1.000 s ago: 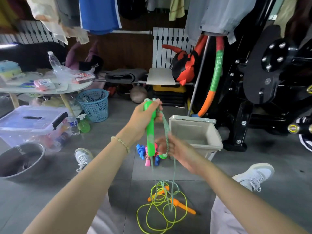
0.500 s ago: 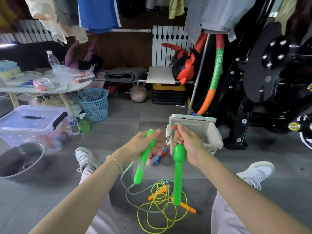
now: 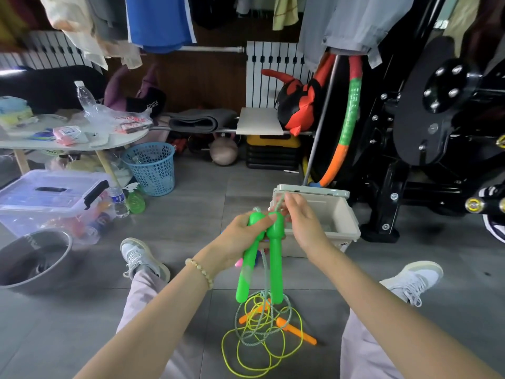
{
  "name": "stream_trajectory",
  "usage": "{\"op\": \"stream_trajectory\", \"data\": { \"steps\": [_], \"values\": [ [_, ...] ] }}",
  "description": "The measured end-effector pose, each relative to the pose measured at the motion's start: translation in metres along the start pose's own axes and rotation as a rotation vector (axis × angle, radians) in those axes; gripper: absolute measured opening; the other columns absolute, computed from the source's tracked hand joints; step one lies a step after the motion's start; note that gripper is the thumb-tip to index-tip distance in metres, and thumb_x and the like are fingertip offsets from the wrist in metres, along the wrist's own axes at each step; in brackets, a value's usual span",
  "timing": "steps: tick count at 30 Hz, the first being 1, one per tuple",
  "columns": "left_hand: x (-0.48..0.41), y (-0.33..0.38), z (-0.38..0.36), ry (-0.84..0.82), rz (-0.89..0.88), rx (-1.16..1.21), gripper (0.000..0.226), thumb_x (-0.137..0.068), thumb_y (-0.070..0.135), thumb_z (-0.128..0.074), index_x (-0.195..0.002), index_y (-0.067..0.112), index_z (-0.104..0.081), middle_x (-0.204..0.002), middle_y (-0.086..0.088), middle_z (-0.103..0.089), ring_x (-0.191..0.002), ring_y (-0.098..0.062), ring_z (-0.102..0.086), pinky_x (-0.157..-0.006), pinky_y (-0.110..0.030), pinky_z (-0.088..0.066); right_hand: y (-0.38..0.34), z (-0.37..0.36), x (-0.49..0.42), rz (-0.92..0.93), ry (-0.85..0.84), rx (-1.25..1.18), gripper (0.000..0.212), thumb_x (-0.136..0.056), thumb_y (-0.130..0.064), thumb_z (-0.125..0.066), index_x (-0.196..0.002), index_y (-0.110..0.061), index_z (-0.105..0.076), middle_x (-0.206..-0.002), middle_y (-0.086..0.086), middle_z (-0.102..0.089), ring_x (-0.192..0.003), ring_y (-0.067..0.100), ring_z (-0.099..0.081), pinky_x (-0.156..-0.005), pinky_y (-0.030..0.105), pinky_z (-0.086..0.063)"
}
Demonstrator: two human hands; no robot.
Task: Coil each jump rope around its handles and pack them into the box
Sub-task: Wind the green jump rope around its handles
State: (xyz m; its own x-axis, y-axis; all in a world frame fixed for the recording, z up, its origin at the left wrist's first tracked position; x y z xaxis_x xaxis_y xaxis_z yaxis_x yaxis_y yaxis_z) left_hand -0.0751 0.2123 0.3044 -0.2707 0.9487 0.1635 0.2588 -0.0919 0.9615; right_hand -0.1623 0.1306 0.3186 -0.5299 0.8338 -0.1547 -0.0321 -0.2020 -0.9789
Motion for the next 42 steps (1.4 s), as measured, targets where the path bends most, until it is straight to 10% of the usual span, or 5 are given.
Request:
{"op": "stream_trajectory", "data": {
  "steps": [12,18,25,31,42],
  "values": [
    [-0.016,0.040,0.014,0.150,-0.176,0.232,0.019,-0.098,0.017,-0.050,-0.092,0.004,-0.063,-0.092,-0.004,-0.072,-0.094,-0.023,-0.067,-0.078,-0.028,-0.058,0.015,-0.036,0.042,-0.296,-0.436,-0.172,0.028,-0.091,-0.021,-0.059,-0.113,-0.004,-0.055,-0.083,0.009,-0.071,-0.071,0.023,-0.070,-0.078,0.039,-0.056],
    [-0.013,0.031,0.009,0.037,-0.050,0.121,0.025,-0.095,0.028,-0.052,-0.100,0.007,-0.064,-0.108,-0.012,-0.070,-0.095,-0.022,-0.067,-0.084,-0.034,-0.056,0.012,-0.036,0.042,-0.269,-0.375,-0.231,0.016,-0.094,-0.017,-0.053,-0.093,-0.002,-0.058,-0.073,0.009,-0.064,-0.058,0.017,-0.064,-0.057,0.025,-0.053],
    [-0.003,0.021,0.005,-0.056,-0.057,-0.109,0.022,-0.095,0.021,-0.053,-0.108,0.007,-0.065,-0.103,-0.003,-0.073,-0.083,-0.012,-0.069,-0.063,-0.018,-0.052,0.007,-0.031,0.044,-0.243,-0.439,-0.155,0.014,-0.095,-0.020,-0.050,-0.089,-0.011,-0.060,-0.072,0.002,-0.067,-0.065,0.018,-0.066,-0.076,0.041,-0.053],
    [0.000,0.035,0.016,-0.046,-0.079,0.002,0.016,-0.096,0.016,-0.050,-0.106,0.012,-0.062,-0.100,0.000,-0.073,-0.089,-0.016,-0.069,-0.075,-0.029,-0.057,-0.006,0.012,0.020,-0.012,-0.041,0.202,0.033,-0.075,-0.048,-0.068,-0.094,-0.025,-0.054,-0.095,-0.002,-0.063,-0.089,0.017,-0.064,-0.084,0.037,-0.053],
    [0.023,0.041,-0.023,-0.314,-0.021,-0.075,0.014,-0.096,0.003,-0.046,-0.103,0.008,-0.057,-0.082,0.003,-0.074,-0.076,-0.016,-0.072,-0.068,-0.026,-0.057,-0.072,0.005,-0.001,0.371,-0.317,0.201,0.047,-0.062,-0.026,-0.083,-0.104,-0.028,-0.060,-0.123,-0.010,-0.057,-0.114,0.004,-0.055,-0.101,0.027,-0.042]
  ]
}}
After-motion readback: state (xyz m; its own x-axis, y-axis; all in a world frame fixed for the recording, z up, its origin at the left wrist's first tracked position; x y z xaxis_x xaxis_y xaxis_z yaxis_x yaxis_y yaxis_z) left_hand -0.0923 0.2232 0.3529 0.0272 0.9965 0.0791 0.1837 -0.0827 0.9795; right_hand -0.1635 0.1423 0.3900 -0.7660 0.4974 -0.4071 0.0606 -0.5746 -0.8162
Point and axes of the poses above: each hand's wrist, its own x-axis away from the middle knuckle, its own z-axis out of the back of the hand, y = z × x, the point moved 5 cm from there along -x, towards the middle knuckle
